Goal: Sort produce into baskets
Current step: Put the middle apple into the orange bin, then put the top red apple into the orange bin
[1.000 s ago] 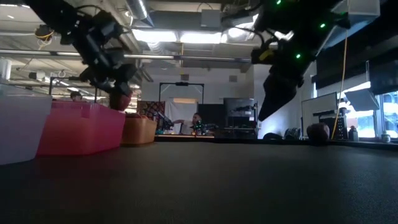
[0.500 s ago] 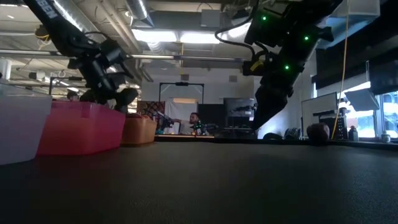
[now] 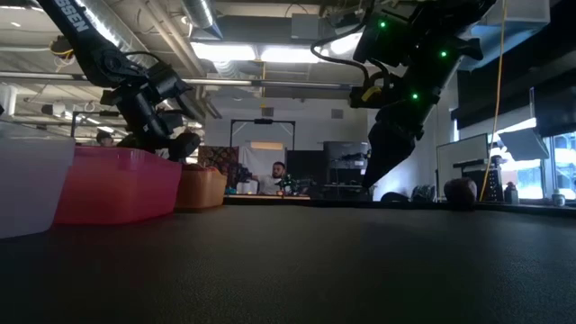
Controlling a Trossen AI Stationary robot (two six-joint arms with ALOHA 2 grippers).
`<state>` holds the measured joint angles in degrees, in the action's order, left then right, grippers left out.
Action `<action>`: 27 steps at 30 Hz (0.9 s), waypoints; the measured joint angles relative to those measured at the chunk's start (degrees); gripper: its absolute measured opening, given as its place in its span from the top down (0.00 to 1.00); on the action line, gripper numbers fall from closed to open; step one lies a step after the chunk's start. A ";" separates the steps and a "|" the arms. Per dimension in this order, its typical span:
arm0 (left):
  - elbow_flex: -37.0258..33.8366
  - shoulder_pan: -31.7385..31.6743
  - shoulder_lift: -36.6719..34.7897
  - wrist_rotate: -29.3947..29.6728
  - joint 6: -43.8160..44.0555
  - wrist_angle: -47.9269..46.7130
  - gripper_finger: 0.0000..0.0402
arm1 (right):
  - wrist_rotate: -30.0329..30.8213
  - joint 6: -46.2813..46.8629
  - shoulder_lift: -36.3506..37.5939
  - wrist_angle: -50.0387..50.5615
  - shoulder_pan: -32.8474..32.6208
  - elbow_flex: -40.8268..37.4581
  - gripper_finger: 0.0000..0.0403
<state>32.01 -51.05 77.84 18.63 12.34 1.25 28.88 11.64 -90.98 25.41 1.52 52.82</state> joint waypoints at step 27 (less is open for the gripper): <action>1.71 1.69 -13.01 -0.20 -1.80 -10.51 0.19 | 0.31 -1.00 0.02 0.83 0.00 0.00 0.28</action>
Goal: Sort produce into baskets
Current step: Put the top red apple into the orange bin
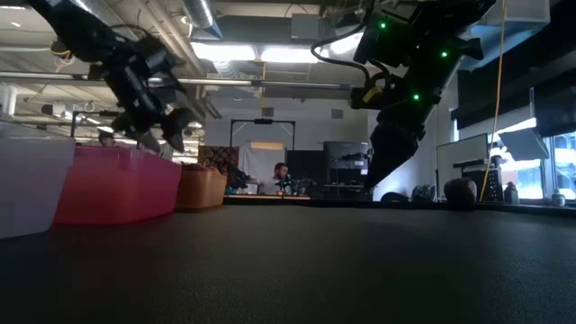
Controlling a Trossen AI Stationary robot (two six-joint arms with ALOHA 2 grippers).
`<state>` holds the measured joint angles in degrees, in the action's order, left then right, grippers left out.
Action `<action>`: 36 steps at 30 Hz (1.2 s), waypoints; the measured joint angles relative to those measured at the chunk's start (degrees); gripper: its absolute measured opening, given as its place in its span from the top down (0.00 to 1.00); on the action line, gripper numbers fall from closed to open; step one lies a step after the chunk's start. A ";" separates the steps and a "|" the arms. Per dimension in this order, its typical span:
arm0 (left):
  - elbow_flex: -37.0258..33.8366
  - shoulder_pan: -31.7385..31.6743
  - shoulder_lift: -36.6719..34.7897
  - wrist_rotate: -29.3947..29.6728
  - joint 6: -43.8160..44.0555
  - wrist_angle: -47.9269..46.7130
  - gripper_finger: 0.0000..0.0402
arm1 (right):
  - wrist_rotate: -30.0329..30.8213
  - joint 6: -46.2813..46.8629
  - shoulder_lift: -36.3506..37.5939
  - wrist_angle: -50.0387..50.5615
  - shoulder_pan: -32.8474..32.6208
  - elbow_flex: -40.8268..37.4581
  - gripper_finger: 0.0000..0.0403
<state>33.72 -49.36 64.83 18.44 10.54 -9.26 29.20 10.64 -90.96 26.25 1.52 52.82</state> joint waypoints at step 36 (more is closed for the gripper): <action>1.13 32.28 -5.72 -5.25 5.67 5.58 0.19 | 6.04 -5.92 14.95 11.41 30.22 0.04 0.28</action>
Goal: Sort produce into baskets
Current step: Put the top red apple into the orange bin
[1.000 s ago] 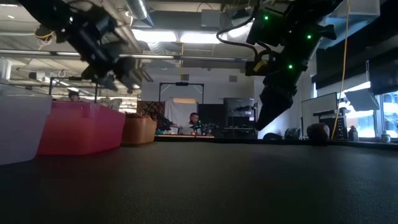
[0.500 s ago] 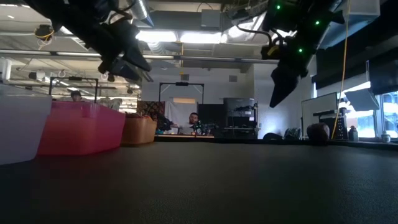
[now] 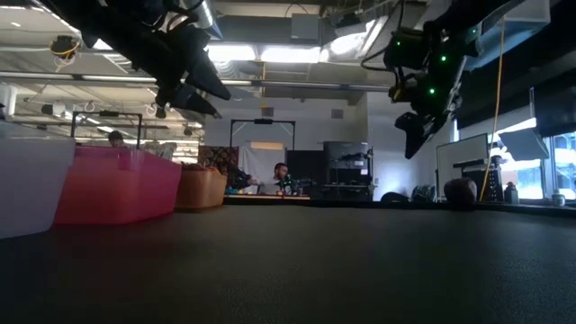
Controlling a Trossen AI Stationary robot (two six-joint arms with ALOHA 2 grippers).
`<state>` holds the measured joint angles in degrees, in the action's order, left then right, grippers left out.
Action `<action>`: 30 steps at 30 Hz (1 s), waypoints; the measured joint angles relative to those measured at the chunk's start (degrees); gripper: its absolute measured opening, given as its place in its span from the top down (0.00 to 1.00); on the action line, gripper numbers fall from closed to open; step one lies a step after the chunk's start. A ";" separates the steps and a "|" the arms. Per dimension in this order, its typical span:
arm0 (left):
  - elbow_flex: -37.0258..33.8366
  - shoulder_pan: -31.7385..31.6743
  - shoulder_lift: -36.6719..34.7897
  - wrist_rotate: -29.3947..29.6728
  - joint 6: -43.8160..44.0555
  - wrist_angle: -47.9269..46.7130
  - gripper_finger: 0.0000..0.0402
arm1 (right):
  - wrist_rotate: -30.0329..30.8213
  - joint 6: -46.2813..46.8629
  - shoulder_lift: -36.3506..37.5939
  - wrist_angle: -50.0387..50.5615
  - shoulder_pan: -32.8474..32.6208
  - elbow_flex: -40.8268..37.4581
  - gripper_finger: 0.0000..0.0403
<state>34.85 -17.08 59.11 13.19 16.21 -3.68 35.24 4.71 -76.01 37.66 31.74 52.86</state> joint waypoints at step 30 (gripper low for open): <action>-0.06 -0.02 -0.02 -0.04 -1.47 0.08 0.19 | -9.26 -5.03 -17.46 11.49 27.93 15.16 0.28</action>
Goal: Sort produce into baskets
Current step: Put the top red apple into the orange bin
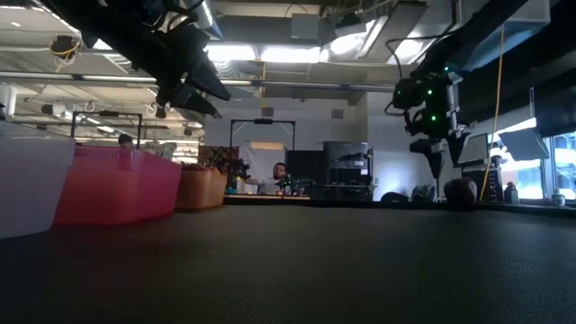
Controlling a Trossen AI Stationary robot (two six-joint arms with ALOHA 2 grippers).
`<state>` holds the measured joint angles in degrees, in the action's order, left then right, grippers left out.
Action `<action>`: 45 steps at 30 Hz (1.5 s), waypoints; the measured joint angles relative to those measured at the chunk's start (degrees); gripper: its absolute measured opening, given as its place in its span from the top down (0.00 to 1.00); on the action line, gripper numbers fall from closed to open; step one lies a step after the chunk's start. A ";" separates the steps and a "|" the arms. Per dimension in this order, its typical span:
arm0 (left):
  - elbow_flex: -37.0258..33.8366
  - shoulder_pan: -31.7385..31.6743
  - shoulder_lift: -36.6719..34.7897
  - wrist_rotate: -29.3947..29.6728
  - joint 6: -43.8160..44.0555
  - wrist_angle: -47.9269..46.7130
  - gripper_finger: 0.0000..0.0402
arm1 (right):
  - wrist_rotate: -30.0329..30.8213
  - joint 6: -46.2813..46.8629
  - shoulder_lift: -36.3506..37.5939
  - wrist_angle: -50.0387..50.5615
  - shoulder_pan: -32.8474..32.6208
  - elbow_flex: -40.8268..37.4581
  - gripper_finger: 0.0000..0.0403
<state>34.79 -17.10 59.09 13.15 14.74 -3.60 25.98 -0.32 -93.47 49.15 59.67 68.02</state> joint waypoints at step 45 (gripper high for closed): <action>0.00 -0.02 0.00 -1.07 -2.82 -0.01 0.19 | 0.84 1.03 -14.64 2.27 0.77 1.60 0.30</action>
<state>34.79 -17.12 59.09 12.08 11.92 -3.61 26.82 0.71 -108.12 51.42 60.45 69.63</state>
